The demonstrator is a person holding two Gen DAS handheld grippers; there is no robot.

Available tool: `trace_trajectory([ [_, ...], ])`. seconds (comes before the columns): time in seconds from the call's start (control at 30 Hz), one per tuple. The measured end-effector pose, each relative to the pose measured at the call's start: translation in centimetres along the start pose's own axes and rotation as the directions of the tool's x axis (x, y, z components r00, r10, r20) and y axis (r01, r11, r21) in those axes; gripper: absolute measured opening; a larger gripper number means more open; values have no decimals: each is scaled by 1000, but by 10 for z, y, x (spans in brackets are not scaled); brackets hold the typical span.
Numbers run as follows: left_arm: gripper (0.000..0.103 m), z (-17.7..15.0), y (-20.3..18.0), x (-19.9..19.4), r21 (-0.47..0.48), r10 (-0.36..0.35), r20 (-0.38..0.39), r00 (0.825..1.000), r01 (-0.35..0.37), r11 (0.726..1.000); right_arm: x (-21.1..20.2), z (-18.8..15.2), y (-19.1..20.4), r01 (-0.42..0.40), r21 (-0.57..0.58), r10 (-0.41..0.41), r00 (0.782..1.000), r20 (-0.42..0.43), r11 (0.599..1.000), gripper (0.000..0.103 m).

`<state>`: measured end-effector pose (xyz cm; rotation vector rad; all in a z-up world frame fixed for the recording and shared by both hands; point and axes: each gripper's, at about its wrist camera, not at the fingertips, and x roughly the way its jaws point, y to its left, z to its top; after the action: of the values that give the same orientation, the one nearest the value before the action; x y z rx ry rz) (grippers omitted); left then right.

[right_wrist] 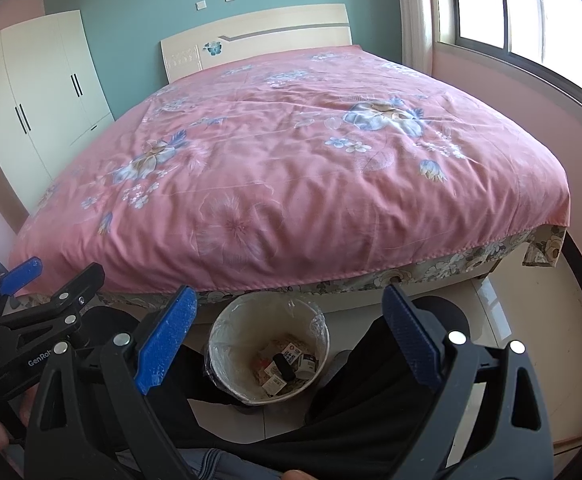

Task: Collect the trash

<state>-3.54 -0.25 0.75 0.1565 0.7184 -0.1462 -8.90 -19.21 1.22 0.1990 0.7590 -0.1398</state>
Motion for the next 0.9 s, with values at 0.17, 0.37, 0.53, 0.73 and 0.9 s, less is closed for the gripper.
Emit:
trace_trajectory([
  [0.17,99,0,0,0,2,1,1,1000,-1,1000,-1,-1,-2,-8,5,8,1000,3,1000,92],
  [0.37,99,0,-1,0,10,1,1,1000,-1,1000,-2,-4,-5,-18,0,18,1000,0,1000,92],
  [0.53,99,-1,-1,0,7,-2,-3,1000,2,1000,-2,-4,-5,-22,1,22,1000,-2,1000,92],
  [0.73,99,-1,1,1,6,-2,-3,1000,2,1000,-1,-5,-6,-26,-3,26,1000,-6,1000,92],
  [0.9,99,0,1,1,5,9,-6,1000,-9,1000,-1,-5,-6,-33,-4,33,999,-11,999,92],
])
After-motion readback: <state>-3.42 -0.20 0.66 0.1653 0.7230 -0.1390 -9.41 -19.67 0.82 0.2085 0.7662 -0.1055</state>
